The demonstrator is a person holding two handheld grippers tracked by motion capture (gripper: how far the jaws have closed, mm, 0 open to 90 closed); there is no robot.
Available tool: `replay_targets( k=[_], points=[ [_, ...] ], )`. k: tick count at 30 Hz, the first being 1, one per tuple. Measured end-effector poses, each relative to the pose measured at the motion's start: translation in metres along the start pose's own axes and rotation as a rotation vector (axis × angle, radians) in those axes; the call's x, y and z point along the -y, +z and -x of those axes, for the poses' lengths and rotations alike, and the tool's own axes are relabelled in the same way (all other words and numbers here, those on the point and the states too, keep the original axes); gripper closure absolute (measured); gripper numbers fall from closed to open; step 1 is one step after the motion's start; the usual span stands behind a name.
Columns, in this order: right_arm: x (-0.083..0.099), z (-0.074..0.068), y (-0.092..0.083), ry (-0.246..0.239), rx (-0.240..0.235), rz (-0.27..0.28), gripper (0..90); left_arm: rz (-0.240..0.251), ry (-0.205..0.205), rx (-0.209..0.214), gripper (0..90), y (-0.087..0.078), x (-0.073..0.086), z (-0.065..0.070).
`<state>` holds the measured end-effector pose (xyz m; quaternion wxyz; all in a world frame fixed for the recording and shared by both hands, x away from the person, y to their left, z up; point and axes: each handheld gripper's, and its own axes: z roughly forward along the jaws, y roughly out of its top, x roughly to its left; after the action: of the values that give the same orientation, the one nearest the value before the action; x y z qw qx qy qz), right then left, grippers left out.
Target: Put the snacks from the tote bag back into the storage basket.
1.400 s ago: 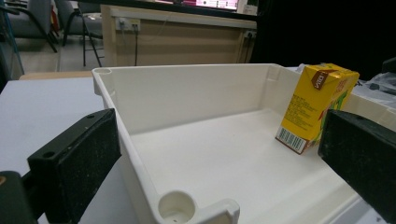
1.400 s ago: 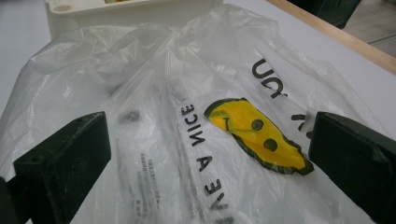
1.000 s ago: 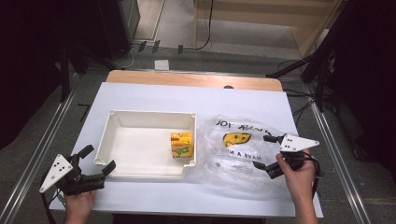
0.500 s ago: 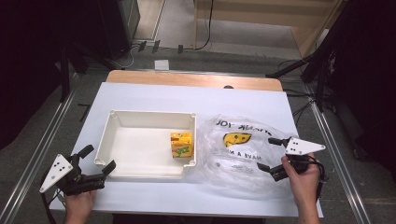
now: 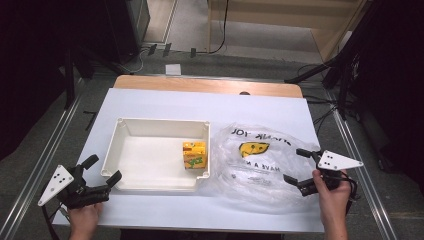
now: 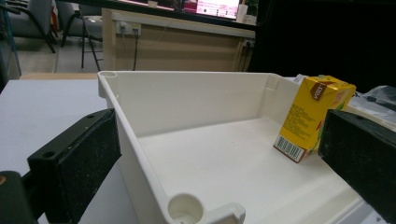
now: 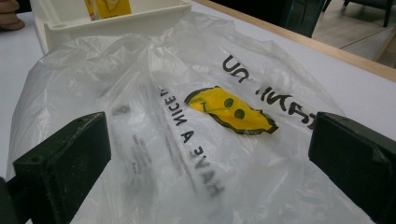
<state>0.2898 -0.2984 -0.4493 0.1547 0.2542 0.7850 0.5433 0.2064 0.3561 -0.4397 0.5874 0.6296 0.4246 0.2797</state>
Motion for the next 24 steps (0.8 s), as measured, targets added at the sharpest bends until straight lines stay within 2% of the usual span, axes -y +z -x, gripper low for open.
replay_targets(
  k=[2,6,9,14,17,24],
  points=[
    [0.002,0.003,-0.007,0.011,0.015,0.011,0.0,0.0,-0.002,0.0,0.0,0.0,0.0,0.0],
    [0.006,0.004,-0.01,0.019,0.023,0.009,0.0,-0.001,0.0,0.002,0.0,0.0,0.0,0.0],
    [0.008,0.004,-0.012,0.026,0.025,0.032,0.0,0.003,-0.008,0.007,0.0,-0.001,0.0,-0.002],
    [0.015,0.004,-0.025,0.054,0.057,0.068,0.0,0.046,-0.07,0.017,0.0,-0.009,0.0,-0.011],
    [0.02,0.004,-0.033,0.07,0.064,0.092,0.0,0.055,-0.079,0.018,0.0,-0.01,0.0,-0.011],
    [0.025,0.006,-0.037,0.093,0.079,0.118,0.0,0.041,-0.052,0.013,0.0,-0.008,0.0,-0.008]
  ],
)
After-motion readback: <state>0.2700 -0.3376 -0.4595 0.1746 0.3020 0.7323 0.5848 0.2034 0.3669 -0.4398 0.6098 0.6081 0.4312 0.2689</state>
